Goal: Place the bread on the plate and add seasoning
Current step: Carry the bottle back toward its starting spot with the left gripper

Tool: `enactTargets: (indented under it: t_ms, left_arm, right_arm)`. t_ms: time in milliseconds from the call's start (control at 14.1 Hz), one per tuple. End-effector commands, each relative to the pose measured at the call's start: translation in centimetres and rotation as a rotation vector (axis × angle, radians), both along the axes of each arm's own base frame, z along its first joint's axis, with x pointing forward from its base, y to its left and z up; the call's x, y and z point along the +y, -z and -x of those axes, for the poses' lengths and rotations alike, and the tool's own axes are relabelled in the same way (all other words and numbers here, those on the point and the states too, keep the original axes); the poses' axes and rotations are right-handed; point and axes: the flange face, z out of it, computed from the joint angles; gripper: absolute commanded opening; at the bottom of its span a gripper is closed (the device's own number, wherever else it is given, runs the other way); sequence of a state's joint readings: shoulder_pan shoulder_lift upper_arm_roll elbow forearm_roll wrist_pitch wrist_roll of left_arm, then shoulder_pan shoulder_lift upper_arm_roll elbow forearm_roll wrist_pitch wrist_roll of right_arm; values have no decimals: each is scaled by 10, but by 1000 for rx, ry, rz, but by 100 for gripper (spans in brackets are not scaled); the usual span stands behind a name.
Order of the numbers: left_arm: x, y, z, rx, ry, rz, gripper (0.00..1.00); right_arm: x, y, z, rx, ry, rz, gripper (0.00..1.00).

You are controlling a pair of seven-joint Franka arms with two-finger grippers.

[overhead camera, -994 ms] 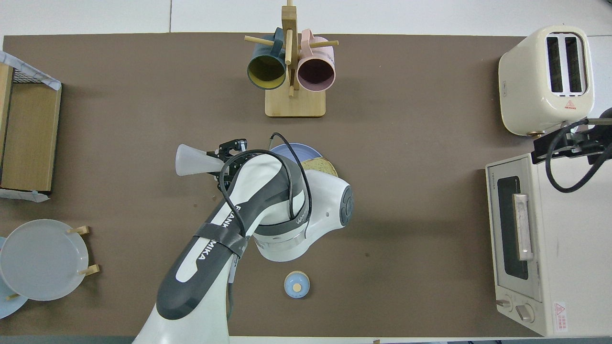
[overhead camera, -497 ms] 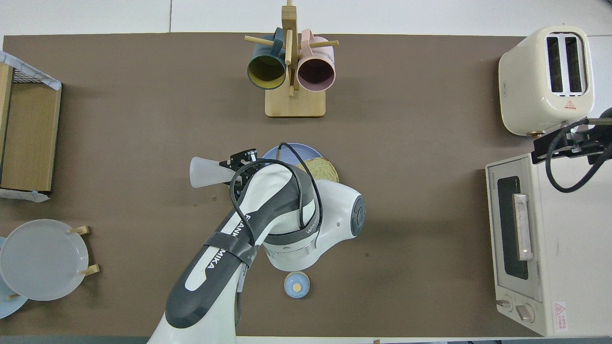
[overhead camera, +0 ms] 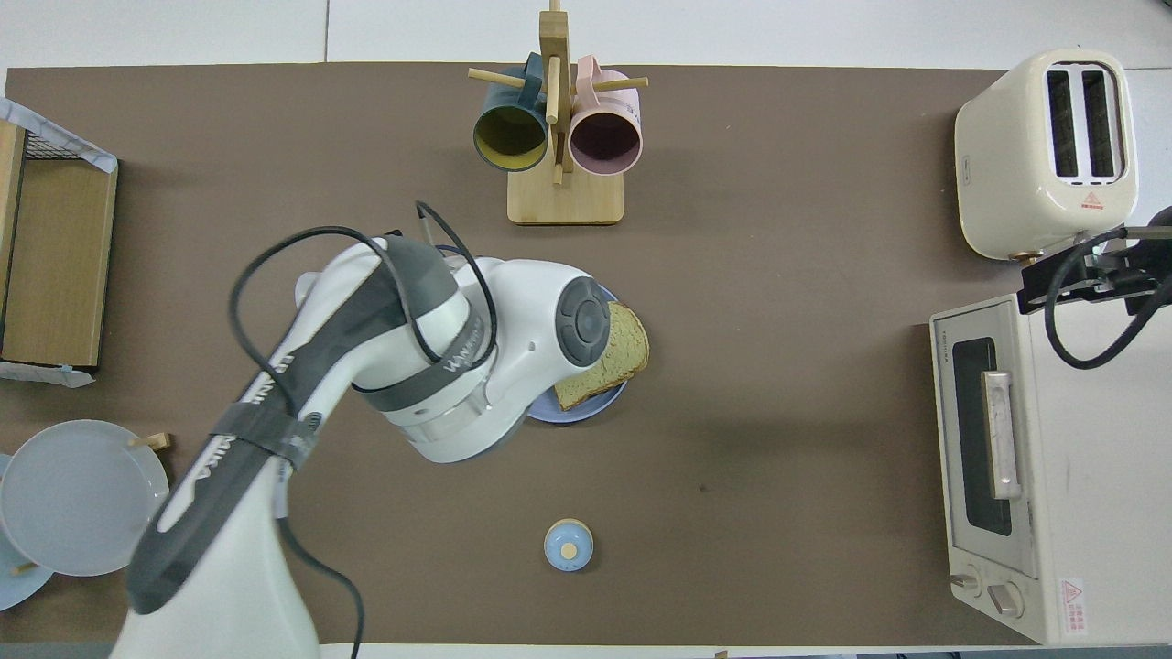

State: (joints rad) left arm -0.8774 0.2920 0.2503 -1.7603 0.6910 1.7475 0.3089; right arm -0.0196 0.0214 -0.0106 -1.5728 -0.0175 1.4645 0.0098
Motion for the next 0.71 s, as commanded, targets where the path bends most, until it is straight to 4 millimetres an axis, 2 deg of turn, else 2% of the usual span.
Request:
enactTargets:
  t_ms: [0,355,568,639]
  left_arm:
    - [29,-30,-4,17,-62,144,0]
    - [83,-62,-27,5,-249,418,0]
    - [108,-73,-40,-30,-358,571,0]
    - [117,-70,-46,-70,-409,617,0]
  right_arm:
    - [-3,-2,3,-10,-21,-12,100]
    - [-3,-2,3,-10,-21,-12,100]
    - [-3,-2,3,-10,-21,-12,100]
    - [-3,-2,3,-10,-21,-12,100]
